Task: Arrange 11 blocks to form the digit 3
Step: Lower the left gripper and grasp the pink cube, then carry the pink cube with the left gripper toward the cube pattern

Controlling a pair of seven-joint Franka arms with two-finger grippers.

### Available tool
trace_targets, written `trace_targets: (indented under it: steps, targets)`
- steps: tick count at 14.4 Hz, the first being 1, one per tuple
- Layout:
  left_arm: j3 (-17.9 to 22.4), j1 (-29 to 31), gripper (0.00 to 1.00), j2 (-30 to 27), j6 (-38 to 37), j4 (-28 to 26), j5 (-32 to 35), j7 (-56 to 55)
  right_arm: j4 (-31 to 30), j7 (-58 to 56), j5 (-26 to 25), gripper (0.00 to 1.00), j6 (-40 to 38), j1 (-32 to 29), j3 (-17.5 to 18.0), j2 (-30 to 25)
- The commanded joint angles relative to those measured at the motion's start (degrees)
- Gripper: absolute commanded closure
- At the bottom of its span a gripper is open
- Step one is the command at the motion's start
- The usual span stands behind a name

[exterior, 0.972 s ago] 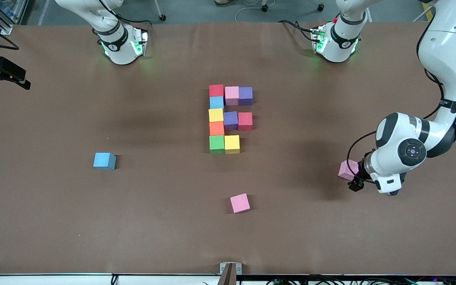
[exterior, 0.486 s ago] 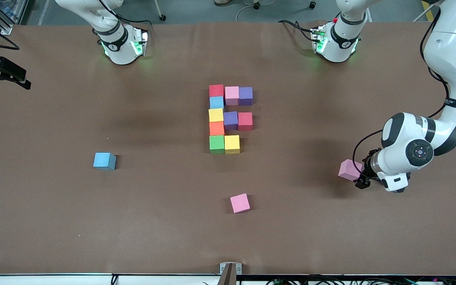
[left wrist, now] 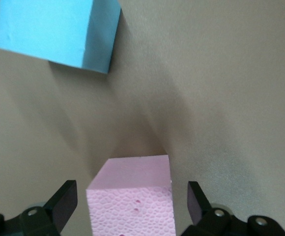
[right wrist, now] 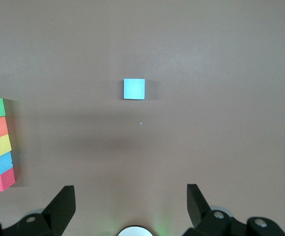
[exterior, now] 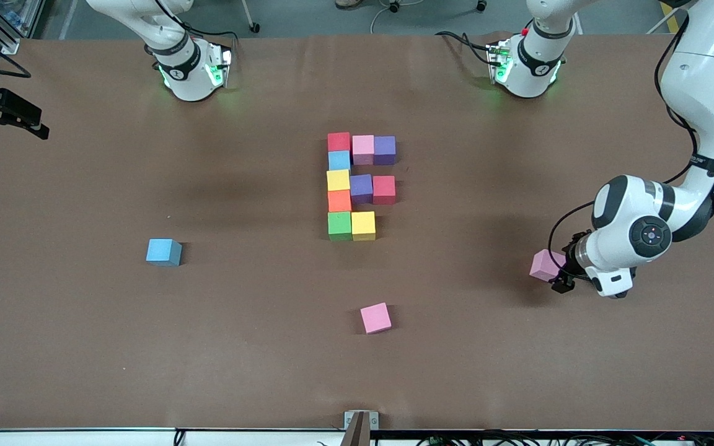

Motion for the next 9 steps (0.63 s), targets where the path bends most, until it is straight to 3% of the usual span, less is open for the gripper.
trace_targets:
  steps: [1,5,6,9]
  targets:
    - [-0.31,-0.09,0.19,1.1,1.42,-0.46,0.18,-1.83,-1.19,0.11,-0.64,0.0,0.06,-0.93,0.7,-1.02]
    - [-0.57,-2.36,0.62,0.94,1.16,0.15,0.27,-2.45,-1.19,0.11,-0.64,0.0,0.06,-0.84,0.7,-1.11]
    - [-0.83,-3.07,0.67,0.67,0.99,0.24,0.27,-3.76,-1.19,0.11,-0.56,0.0,0.15,-1.01,0.7,-1.11]
    - [-3.29,-5.18,0.69,0.32,0.55,0.86,0.09,-11.82,-1.19,0.02,-0.56,0.0,0.06,-1.01,0.61,-1.11]
